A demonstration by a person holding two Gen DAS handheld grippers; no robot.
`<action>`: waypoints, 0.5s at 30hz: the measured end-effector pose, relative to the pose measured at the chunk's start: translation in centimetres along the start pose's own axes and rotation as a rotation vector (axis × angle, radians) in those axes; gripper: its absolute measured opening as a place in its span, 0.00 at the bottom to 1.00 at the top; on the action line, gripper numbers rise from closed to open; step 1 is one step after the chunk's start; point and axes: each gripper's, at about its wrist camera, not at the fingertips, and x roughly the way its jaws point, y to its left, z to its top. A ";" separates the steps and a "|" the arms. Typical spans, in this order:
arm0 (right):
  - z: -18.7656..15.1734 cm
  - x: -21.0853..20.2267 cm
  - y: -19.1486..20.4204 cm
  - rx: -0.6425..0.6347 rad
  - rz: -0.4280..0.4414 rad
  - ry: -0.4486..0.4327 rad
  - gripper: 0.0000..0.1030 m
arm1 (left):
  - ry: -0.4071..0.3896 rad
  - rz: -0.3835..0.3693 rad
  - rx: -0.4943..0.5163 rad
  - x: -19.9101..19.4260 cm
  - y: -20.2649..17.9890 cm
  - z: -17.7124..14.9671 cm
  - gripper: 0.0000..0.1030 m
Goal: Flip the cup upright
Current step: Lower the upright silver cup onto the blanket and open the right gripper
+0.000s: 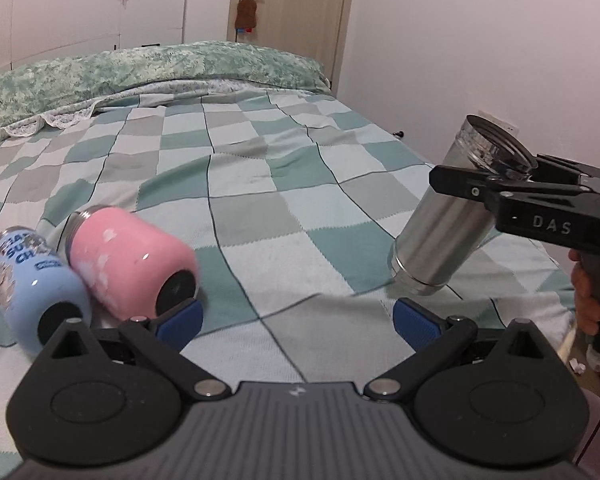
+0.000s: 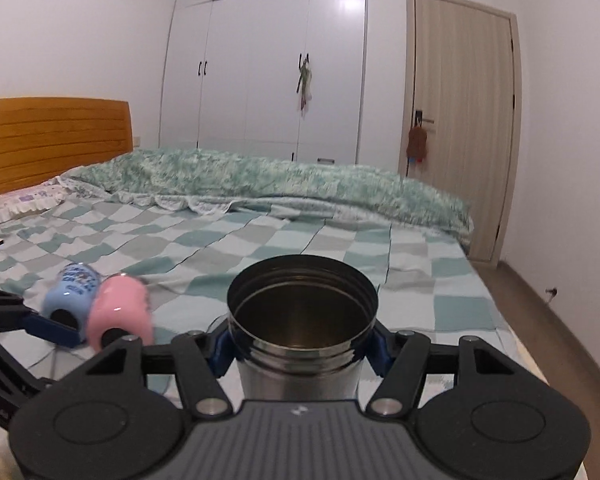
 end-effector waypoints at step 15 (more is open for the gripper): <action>-2.3 4.6 -1.5 -0.016 0.038 0.023 0.60 | 0.036 0.055 0.019 3.9 -0.6 0.1 1.00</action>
